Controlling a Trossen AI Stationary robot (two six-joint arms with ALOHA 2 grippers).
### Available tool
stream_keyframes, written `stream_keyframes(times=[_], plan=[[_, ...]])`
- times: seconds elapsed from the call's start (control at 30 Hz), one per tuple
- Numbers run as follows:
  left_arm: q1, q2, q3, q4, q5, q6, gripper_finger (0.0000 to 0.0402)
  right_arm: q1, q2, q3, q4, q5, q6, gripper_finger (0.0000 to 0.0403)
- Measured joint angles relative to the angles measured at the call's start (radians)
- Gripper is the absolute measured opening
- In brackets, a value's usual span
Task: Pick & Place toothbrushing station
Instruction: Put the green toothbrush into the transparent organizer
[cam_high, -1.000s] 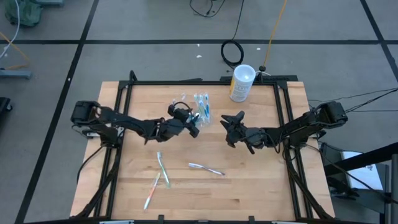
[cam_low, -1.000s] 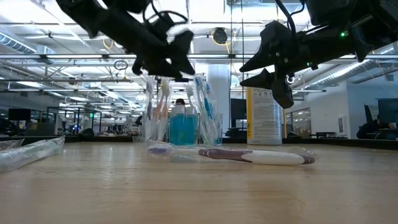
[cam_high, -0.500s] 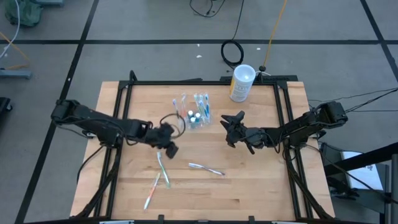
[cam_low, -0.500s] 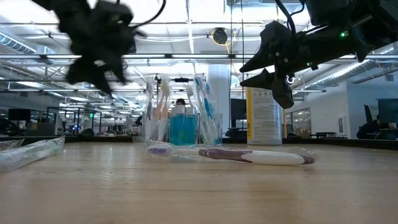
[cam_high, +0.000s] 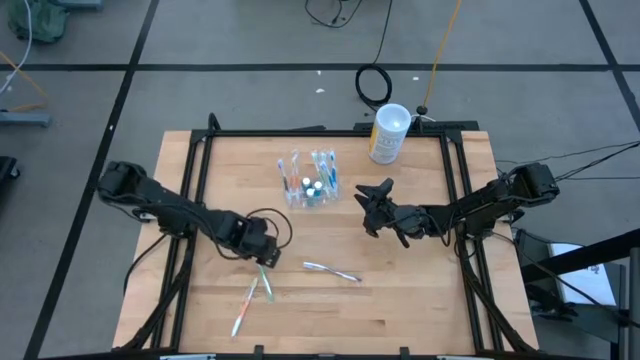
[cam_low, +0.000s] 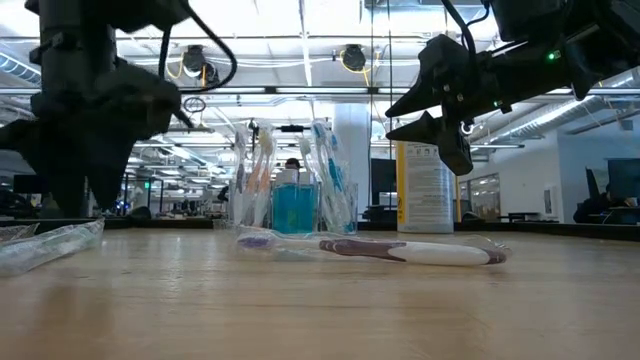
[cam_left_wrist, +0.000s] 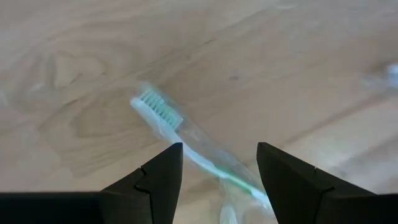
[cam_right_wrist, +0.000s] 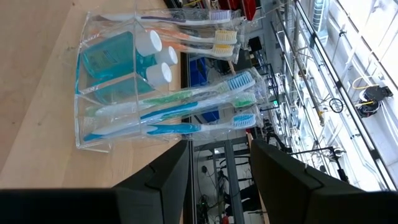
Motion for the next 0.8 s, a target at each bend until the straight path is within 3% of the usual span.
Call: stream_keyframes(times=[0.33, 0.67, 0.8], plan=[[-0.002, 0.143, 0.002, 0.047, 0.047, -0.02, 0.02, -0.002, 0.0, 0.0, 0.0, 0.0, 0.0, 0.0167], [0.027, 0.147, -0.002, 0.047, 0.026, 0.023, 0.0069, -0.003, 0.0, 0.0, -0.007, -0.052, 0.044, 0.0167], [0.053, 0.128, -0.002, 0.107, -0.089, 0.065, 0.0027, -0.003, 0.0, 0.0, -0.008, -0.051, 0.052, 0.0167]])
